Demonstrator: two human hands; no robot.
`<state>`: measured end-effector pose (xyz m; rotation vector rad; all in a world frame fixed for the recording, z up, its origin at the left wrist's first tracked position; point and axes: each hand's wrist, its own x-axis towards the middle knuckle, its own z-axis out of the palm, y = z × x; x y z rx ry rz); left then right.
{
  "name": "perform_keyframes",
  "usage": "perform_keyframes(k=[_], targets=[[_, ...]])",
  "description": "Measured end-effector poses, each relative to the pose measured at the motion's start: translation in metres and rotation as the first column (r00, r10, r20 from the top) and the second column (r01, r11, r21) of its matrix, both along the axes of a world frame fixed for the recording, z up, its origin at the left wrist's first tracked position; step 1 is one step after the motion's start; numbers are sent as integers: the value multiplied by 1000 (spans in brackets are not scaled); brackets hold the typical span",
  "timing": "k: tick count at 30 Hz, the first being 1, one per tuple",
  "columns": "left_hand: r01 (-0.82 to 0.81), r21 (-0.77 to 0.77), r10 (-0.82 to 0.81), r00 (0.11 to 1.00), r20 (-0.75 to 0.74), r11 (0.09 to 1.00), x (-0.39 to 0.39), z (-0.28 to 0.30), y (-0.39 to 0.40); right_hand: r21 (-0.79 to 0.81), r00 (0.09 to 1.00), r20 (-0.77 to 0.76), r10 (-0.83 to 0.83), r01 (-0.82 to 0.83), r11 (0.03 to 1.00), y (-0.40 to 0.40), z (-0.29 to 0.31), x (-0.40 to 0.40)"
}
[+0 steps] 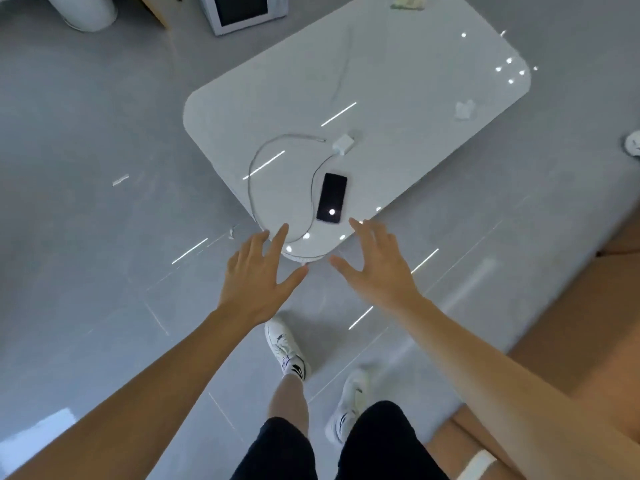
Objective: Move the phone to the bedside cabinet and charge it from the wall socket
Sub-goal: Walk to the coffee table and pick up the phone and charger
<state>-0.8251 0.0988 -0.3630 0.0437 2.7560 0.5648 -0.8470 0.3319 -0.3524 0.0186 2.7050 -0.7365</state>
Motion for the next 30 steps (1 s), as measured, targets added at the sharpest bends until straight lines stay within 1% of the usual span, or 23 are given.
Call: perform_keyframes(k=[3, 8, 12, 16, 20, 24, 28, 30], targets=[[-3, 2, 3, 999, 35, 1000, -36, -40, -4, -17, 999, 32, -17, 17, 1000, -11, -47, -47], [-30, -28, 32, 997, 71, 999, -99, -121, -11, -15, 992, 111, -67, 69, 997, -29, -144, -124], [-44, -76, 48, 998, 52, 996, -155, -184, -14, 72, 985, 125, -118, 110, 991, -36, -215, -175], [-47, -151, 50, 999, 11, 987, -217, -232, -11, 209, 993, 53, -106, 92, 974, -37, -266, -213], [-14, -191, 4, 999, -49, 982, -278, -264, 10, 215, 999, -16, -43, 46, 976, -37, -298, -229], [61, -222, -84, 992, -95, 973, -332, -283, 44, 252, 993, -119, 4, 26, 967, -30, -313, -224], [100, -176, -117, 989, -86, 979, -370, -296, 82, 278, 985, -169, 36, 13, 960, -19, -317, -225], [134, -201, -149, 987, -58, 970, -381, -302, 99, 292, 983, -174, 55, -2, 956, -10, -319, -229]])
